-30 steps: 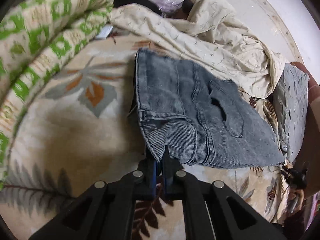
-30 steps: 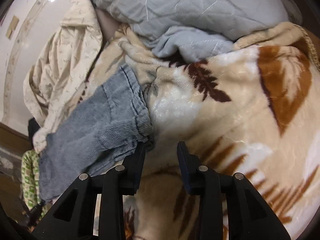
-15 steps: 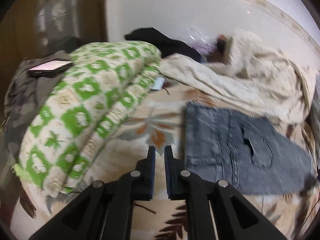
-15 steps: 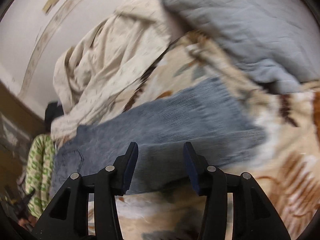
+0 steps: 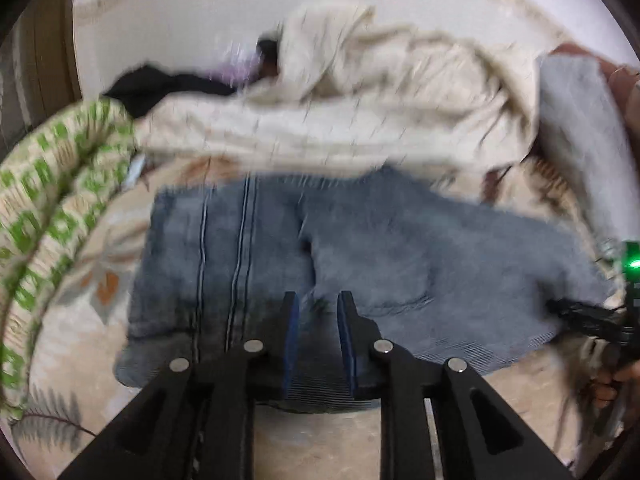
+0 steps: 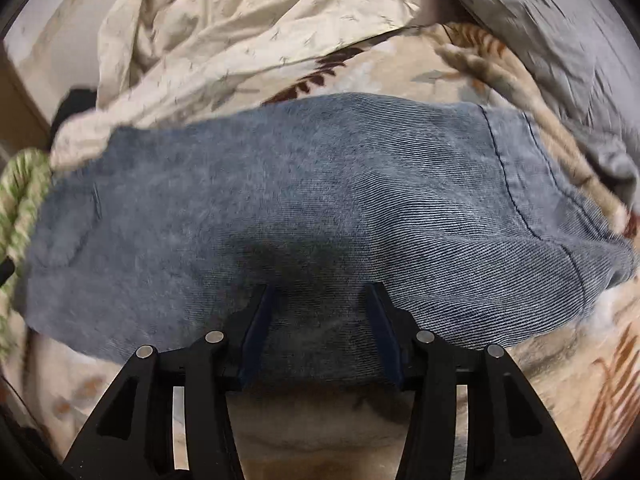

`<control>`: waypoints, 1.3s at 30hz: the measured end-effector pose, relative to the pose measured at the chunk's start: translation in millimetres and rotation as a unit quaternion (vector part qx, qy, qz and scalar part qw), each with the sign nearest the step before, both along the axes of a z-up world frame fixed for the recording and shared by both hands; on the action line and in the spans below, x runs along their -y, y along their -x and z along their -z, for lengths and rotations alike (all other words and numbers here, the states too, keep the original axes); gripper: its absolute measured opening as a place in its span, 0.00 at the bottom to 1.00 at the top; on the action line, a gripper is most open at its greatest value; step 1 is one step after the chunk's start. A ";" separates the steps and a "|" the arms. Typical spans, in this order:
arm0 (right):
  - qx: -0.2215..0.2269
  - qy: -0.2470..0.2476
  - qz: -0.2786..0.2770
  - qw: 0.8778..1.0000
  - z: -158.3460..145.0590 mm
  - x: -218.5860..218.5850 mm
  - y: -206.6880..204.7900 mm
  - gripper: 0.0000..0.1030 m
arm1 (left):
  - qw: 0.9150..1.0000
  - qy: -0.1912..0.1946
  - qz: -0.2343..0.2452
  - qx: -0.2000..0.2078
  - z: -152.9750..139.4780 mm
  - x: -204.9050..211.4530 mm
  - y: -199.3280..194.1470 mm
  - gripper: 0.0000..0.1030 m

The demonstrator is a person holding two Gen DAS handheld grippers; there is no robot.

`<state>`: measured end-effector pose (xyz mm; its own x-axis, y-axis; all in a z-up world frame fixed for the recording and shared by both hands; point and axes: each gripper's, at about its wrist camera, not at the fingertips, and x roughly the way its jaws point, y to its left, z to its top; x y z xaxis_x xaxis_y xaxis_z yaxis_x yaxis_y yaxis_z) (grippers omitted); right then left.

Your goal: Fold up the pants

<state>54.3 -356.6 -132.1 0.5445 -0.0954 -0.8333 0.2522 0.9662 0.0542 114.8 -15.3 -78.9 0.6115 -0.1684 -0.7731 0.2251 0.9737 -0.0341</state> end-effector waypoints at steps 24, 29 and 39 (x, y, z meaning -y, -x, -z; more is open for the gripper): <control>0.045 -0.106 -0.122 0.986 -48.4 -134.2 -157.7 0.43 | 0.997 0.039 -0.063 -0.005 -0.2 -50.7 -38.2 0.25; 0.017 -0.130 -0.098 0.987 -28.1 -147.4 -195.9 0.29 | 0.997 0.030 -0.065 -0.025 7.8 -48.4 -46.6 0.25; -0.041 -0.088 -0.064 0.993 -3.1 -143.7 -249.1 0.19 | 0.997 0.027 -0.063 -0.036 15.5 -44.5 -51.4 0.25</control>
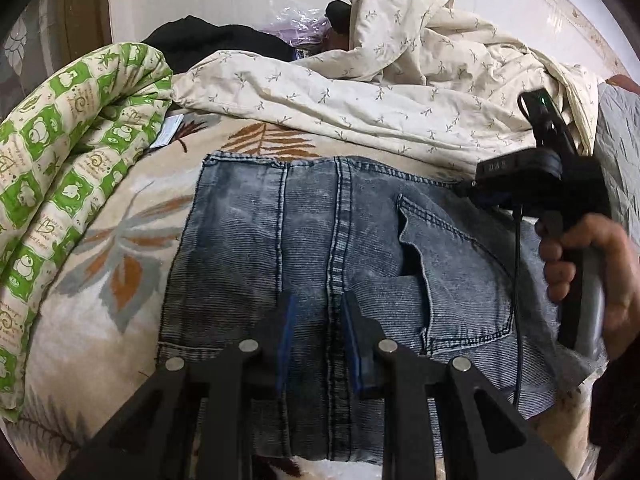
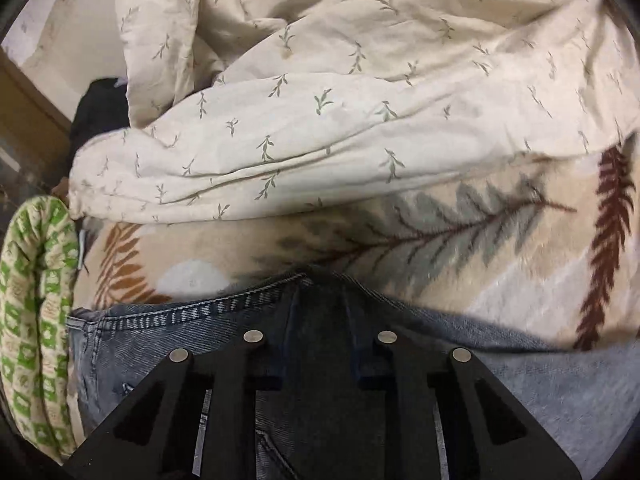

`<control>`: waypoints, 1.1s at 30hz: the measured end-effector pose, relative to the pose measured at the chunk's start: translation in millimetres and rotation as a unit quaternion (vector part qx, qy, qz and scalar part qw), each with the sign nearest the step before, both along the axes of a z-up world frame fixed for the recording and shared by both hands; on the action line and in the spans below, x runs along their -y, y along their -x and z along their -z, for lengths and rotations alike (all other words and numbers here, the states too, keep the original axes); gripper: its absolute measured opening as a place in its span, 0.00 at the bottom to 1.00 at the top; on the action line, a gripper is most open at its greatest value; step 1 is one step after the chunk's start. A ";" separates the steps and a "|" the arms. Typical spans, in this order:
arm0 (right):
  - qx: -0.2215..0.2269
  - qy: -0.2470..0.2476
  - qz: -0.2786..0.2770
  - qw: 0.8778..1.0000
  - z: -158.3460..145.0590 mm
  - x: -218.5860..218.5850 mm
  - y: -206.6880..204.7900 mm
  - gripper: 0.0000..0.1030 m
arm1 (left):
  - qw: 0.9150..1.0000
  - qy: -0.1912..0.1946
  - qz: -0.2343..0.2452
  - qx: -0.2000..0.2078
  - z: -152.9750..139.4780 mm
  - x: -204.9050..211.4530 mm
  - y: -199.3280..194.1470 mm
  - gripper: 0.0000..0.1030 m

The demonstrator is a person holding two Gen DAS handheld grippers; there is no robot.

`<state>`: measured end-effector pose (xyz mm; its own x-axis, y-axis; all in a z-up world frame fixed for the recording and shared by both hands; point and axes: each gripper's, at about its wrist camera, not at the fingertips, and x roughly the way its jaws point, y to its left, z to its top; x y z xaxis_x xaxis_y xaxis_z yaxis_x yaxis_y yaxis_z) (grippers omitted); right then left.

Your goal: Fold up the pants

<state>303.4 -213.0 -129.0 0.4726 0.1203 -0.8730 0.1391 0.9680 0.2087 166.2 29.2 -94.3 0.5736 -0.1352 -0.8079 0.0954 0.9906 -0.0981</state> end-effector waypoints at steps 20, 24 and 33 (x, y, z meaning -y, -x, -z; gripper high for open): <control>-0.035 0.024 -0.104 0.994 -2.6 -11.7 -16.5 0.12 | 1.000 -0.019 0.012 0.000 1.1 6.8 -1.5 0.25; -0.022 0.029 -0.104 0.994 -6.9 -11.3 -16.8 0.09 | 1.000 -0.017 0.009 0.002 0.0 6.7 -1.1 0.25; -0.010 0.019 -0.072 0.997 -0.9 2.0 -23.1 0.07 | 0.998 -0.052 0.037 -0.013 1.1 15.3 5.4 0.25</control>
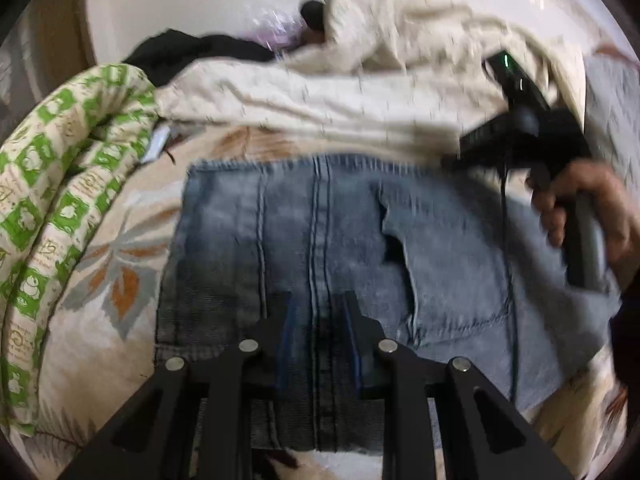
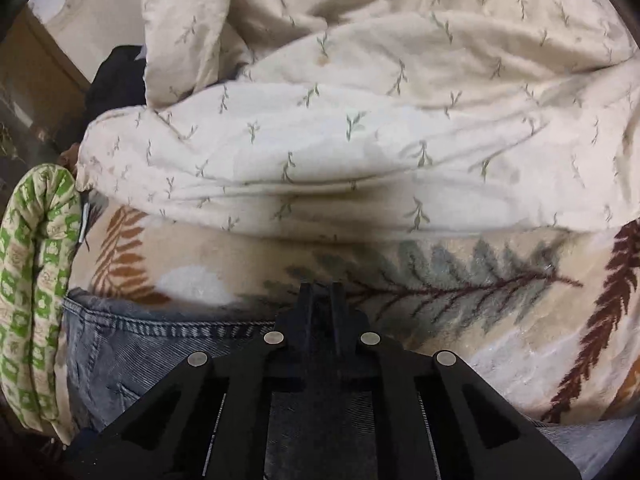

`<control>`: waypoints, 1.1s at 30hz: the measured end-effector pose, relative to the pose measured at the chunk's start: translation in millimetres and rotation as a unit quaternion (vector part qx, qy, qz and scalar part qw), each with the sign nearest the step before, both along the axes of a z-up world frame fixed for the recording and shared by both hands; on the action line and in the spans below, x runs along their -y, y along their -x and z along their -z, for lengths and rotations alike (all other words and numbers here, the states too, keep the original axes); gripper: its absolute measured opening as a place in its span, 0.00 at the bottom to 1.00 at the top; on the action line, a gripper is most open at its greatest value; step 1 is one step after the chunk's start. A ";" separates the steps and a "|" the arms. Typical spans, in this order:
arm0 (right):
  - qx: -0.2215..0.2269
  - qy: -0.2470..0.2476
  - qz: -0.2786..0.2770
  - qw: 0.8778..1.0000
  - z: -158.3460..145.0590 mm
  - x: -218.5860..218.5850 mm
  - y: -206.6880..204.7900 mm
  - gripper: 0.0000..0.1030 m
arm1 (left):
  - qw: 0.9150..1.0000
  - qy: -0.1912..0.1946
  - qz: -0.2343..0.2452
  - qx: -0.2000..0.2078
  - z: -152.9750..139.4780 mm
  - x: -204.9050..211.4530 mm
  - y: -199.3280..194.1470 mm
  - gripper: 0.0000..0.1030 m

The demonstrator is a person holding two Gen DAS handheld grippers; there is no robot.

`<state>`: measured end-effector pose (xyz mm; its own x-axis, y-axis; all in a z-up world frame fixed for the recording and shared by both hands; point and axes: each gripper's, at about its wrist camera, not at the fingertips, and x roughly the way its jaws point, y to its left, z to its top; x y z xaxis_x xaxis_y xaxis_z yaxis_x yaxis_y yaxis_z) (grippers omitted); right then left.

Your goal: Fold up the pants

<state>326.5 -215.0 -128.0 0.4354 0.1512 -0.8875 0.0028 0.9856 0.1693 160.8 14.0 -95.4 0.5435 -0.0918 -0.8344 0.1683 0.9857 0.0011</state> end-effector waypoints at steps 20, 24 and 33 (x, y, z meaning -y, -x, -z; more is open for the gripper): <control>0.070 -0.057 0.046 0.995 -75.7 59.9 127.2 0.24 | 0.993 0.019 0.047 0.108 -32.1 19.1 31.1 0.60; 0.095 -0.065 0.095 0.989 -84.4 110.5 193.3 0.24 | 0.990 0.006 0.074 0.117 -30.0 33.8 36.8 0.60; 0.170 -0.152 0.303 0.925 -85.8 260.5 353.4 0.38 | 0.991 -0.011 0.100 0.086 -7.5 56.6 38.1 0.63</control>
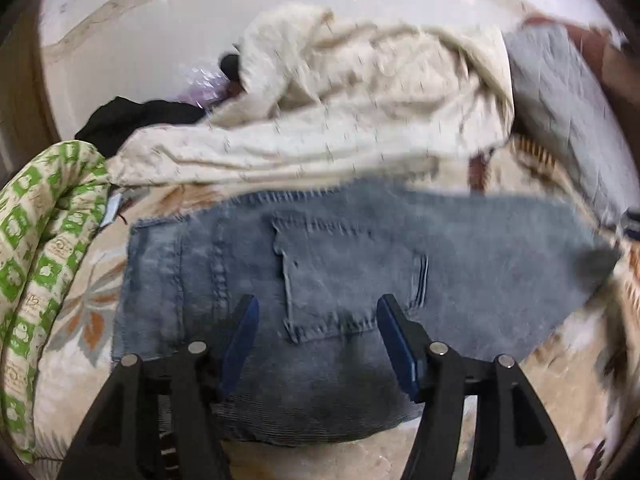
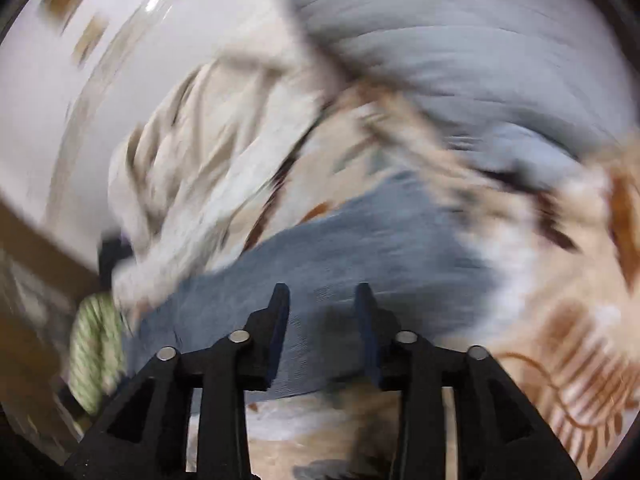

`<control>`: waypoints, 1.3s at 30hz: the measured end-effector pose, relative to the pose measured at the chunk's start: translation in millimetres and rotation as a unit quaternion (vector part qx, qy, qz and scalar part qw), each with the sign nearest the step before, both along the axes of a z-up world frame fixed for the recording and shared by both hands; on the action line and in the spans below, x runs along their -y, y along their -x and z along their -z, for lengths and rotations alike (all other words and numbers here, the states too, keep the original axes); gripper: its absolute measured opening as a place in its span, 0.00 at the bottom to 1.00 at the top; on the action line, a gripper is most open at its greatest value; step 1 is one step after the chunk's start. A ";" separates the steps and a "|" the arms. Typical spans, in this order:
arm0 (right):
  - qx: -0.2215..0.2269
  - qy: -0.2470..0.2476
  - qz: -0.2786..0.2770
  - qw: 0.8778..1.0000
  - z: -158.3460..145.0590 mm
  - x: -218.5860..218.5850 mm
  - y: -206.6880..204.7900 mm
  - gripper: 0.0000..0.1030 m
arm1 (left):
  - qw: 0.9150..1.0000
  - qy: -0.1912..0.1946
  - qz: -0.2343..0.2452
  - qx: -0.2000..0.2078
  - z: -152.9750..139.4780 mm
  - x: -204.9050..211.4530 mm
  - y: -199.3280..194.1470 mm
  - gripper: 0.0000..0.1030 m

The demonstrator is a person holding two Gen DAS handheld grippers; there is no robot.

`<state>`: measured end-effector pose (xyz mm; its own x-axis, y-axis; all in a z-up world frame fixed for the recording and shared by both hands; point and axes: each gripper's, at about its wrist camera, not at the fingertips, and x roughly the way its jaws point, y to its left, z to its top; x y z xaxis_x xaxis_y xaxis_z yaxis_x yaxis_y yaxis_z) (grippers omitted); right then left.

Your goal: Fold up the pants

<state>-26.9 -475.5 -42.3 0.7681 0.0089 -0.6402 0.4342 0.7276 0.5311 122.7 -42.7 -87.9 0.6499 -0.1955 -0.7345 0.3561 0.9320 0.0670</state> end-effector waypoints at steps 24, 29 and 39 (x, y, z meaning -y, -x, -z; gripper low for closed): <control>0.036 -0.213 0.107 0.970 70.6 59.3 26.4 0.52 | 0.998 -0.055 0.010 -0.008 34.6 11.3 5.9 0.58; -0.006 -0.145 0.110 0.983 70.4 54.1 14.9 0.16 | 0.999 -0.045 0.001 -0.024 31.4 1.4 -0.9 0.41; -0.034 -0.129 0.100 0.986 75.8 46.7 27.0 0.13 | 0.998 -0.050 0.009 -0.029 31.2 0.9 -0.5 0.40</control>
<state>-53.9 -522.2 -118.1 0.7261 0.0308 -0.6869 0.5963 0.4692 0.6514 123.3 -43.5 -119.2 0.6028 -0.1295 -0.7874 0.3781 0.9153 0.1390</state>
